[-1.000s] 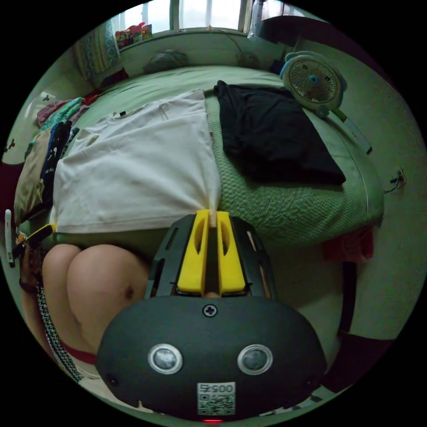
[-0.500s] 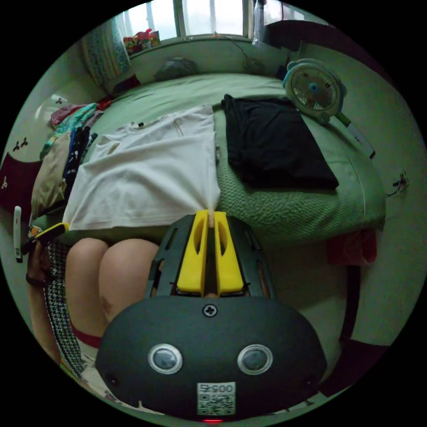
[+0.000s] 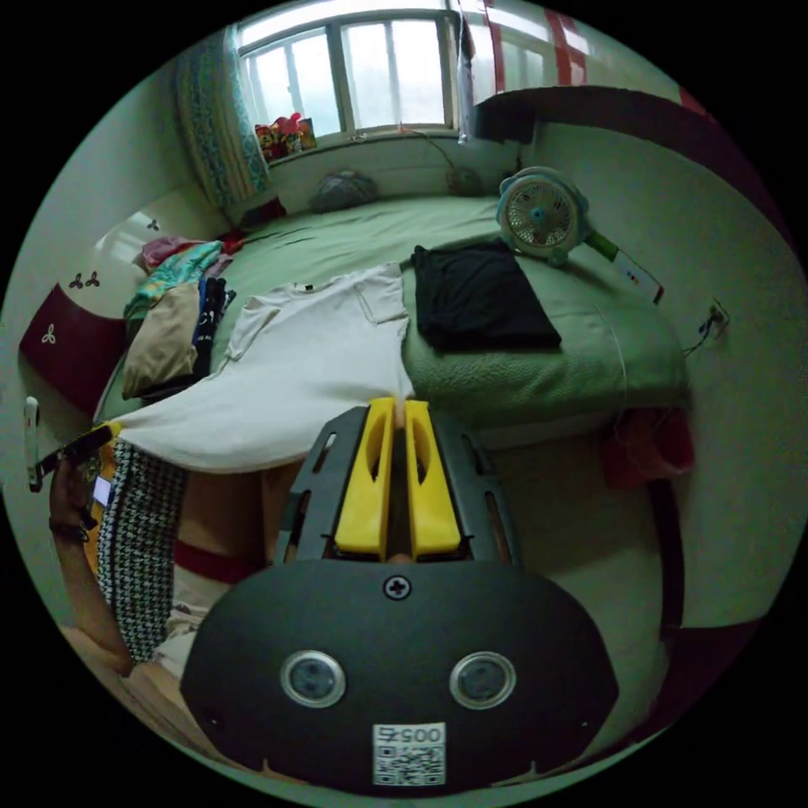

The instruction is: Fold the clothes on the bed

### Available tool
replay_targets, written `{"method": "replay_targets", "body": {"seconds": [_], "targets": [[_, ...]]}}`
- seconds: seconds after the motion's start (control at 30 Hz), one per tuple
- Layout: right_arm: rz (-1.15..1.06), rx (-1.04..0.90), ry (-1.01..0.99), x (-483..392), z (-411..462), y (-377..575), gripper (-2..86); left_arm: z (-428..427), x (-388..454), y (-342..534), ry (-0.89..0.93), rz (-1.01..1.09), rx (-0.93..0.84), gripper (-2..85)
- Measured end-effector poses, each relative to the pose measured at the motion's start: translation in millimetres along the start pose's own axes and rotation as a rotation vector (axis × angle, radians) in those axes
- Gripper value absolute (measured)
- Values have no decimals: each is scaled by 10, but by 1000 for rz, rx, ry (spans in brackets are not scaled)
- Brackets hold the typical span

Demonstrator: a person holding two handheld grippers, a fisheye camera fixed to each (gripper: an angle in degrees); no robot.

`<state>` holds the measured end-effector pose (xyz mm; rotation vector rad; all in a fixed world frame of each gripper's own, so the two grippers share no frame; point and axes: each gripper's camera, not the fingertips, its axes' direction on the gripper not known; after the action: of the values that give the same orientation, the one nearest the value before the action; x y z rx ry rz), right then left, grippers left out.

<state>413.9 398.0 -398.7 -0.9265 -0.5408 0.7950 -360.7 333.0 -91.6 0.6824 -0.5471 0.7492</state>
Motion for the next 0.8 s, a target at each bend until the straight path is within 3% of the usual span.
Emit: {"method": "replay_targets", "body": {"seconds": [0.4,0.8], "targets": [[-56,40,18,35,-628,183,-11,-825,-26,271,-31,12,97,7],[2,13,4,165,-429,-69,-11,-669,-78,-133,-39,-27,58,6]]}}
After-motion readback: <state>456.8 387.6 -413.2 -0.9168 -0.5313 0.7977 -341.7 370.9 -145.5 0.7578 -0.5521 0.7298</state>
